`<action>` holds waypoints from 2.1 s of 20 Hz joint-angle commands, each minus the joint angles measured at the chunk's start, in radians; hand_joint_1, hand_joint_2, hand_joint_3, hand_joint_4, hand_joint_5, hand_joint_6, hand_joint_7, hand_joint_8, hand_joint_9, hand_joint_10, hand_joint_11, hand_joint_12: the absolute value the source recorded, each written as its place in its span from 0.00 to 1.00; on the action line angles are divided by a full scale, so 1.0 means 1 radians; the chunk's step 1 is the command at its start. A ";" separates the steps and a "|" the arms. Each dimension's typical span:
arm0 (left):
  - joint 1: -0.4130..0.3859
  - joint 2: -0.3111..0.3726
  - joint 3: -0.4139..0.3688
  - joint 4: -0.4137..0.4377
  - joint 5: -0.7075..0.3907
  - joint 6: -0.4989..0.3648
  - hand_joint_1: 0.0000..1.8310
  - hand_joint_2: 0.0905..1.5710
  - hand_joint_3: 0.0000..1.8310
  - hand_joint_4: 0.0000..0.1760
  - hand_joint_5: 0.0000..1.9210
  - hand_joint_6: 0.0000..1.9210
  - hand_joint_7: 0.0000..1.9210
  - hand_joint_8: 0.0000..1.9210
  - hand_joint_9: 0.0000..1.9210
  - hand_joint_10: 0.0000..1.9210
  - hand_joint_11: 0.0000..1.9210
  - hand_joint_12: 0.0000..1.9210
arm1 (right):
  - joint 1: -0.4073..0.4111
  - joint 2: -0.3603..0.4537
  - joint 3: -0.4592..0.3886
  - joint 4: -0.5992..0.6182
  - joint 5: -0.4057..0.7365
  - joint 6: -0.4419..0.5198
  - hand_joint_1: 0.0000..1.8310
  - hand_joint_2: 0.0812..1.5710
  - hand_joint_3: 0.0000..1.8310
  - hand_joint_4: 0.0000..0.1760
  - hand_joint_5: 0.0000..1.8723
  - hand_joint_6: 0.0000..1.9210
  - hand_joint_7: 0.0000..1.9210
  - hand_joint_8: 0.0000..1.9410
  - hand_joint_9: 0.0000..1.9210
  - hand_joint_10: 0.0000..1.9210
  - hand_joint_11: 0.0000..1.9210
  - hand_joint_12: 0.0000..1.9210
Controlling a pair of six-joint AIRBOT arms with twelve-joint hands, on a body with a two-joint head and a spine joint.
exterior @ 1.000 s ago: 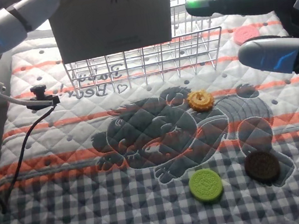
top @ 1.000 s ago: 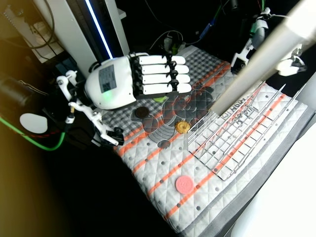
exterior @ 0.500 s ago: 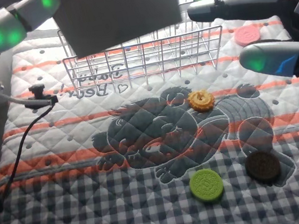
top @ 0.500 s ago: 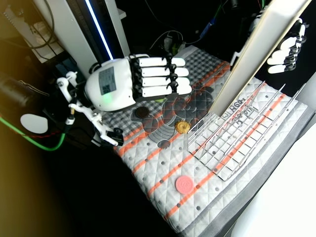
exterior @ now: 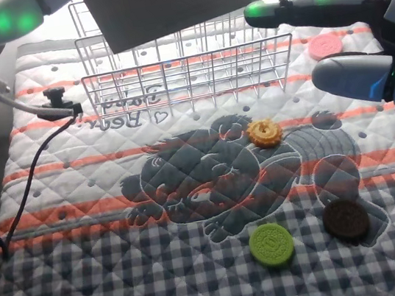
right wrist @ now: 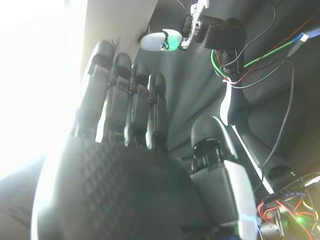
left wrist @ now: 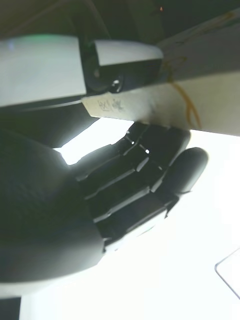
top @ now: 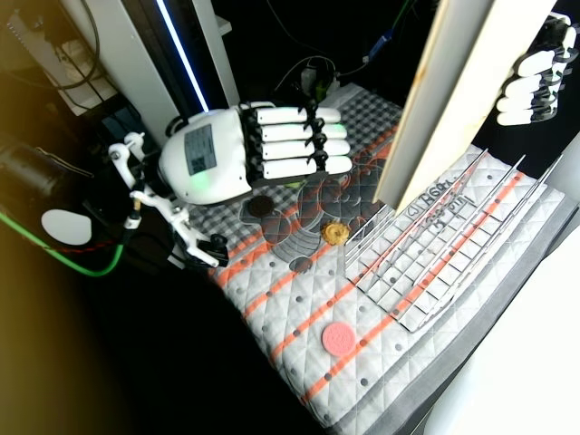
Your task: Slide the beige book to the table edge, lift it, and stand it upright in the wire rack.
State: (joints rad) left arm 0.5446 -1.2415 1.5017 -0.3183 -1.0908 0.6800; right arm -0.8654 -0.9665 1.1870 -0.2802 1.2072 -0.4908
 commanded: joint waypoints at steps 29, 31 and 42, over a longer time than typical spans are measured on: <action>-0.053 0.036 0.031 0.087 -0.026 0.007 0.77 0.64 0.00 0.00 0.55 0.36 0.64 0.26 0.57 0.56 0.50 0.57 | 0.002 0.031 -0.008 0.049 0.153 0.003 0.00 0.92 0.00 0.00 0.21 0.00 0.21 0.01 0.17 0.01 0.12 0.02; -0.060 0.036 0.034 0.091 -0.023 0.007 0.77 0.64 0.00 0.00 0.55 0.36 0.63 0.30 0.57 0.55 0.51 0.59 | 0.001 0.031 -0.008 0.049 0.153 0.003 0.00 0.93 0.00 0.00 0.21 0.00 0.21 0.00 0.18 0.01 0.16 0.03; -0.021 0.029 0.026 0.056 -0.037 -0.007 0.77 0.64 0.00 0.00 0.54 0.39 0.64 0.26 0.58 0.54 0.53 0.62 | 0.000 0.028 -0.008 0.050 0.153 0.003 0.00 0.93 0.00 0.00 0.23 0.00 0.23 0.00 0.22 0.00 0.22 0.03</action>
State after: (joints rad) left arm 0.5312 -1.2160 1.5284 -0.2520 -1.0206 0.6815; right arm -0.8730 -0.9344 1.1793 -0.2737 1.2446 -0.4911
